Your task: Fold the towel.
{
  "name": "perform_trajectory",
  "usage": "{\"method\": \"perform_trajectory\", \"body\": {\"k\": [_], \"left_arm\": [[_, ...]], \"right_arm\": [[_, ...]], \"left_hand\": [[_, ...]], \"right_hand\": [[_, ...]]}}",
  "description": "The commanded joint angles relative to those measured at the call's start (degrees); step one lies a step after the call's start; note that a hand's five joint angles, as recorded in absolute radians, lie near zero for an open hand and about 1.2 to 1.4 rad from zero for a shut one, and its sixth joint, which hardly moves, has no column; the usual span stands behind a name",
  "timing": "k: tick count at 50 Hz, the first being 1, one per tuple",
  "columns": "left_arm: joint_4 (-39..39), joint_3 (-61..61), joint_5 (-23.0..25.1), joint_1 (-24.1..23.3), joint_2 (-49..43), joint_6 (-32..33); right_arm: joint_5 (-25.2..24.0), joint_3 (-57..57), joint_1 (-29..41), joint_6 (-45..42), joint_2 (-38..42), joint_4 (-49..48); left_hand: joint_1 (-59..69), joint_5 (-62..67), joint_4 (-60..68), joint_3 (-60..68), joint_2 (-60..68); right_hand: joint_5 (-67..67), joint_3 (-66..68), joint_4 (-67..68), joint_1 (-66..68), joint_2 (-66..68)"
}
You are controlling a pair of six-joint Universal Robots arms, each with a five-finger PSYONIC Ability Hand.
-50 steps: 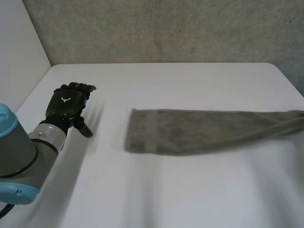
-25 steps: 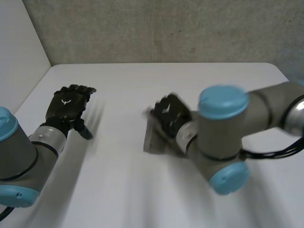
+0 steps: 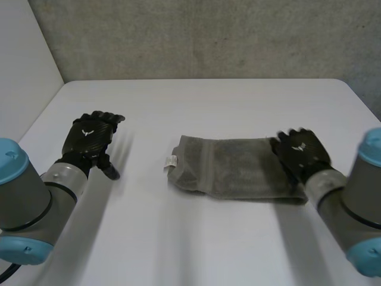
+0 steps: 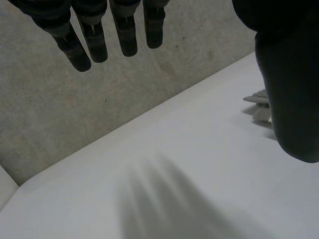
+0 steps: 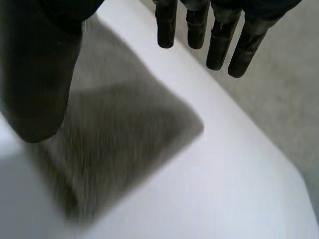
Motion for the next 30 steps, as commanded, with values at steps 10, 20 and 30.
{"method": "perform_trajectory", "body": {"k": [10,20,30], "left_arm": [[0.9,-0.9,-0.1,-1.6,0.0,0.2],[0.8,-1.0,-0.1,-2.9,1.6,0.2],[0.9,-1.8,-0.1,-3.5,3.0,0.1]], "right_arm": [[-6.3,4.9,-10.1,-1.8,3.2,-1.4],[-6.1,2.6,-10.1,-1.2,0.8,-1.1],[-7.5,6.3,-9.2,5.2,0.6,-1.6]], "left_hand": [[-4.4,-12.2,-4.1,-3.4,-4.1],[-4.6,-12.3,-4.2,-3.5,-4.3],[-4.6,-12.3,-4.2,-3.5,-4.3]], "right_hand": [[66.6,66.2,65.6,66.8,66.0],[66.6,66.2,65.6,66.8,66.0],[19.8,19.3,18.7,19.9,19.1]]}}
